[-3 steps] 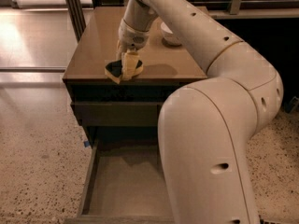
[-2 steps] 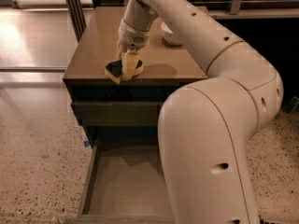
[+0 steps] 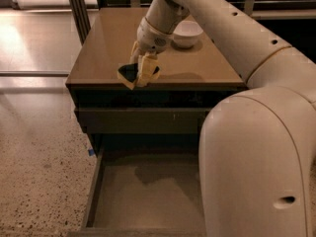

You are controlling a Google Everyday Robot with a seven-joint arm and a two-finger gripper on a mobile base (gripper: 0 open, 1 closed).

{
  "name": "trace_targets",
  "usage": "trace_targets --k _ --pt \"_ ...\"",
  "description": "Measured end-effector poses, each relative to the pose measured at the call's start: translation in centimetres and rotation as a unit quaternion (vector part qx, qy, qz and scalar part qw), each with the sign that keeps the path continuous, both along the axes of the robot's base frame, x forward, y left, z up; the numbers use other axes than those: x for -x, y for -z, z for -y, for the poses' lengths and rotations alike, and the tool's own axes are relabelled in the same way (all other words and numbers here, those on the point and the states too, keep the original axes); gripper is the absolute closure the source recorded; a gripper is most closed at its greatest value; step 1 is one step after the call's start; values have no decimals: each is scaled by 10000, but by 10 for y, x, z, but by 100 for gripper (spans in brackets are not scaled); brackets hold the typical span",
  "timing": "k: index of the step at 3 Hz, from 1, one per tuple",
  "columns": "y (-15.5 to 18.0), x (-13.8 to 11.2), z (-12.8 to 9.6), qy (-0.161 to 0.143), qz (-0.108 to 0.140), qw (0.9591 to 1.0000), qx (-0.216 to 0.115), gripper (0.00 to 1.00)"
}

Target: Place sponge into middle drawer

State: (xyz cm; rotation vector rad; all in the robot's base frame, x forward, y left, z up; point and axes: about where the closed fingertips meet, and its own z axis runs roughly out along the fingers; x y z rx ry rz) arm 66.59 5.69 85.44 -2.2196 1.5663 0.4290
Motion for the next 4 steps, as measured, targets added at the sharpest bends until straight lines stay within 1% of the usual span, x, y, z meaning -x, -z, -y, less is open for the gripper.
trace_targets --k 1,2,3,4 --pt "-13 50 18 -49 -157 9998 -123 100" --pt "-13 100 15 -291 -416 9987 -58 100" --pt "-11 99 14 -303 -414 9987 -41 100" --pt "19 102 36 7 -589 9982 73 100"
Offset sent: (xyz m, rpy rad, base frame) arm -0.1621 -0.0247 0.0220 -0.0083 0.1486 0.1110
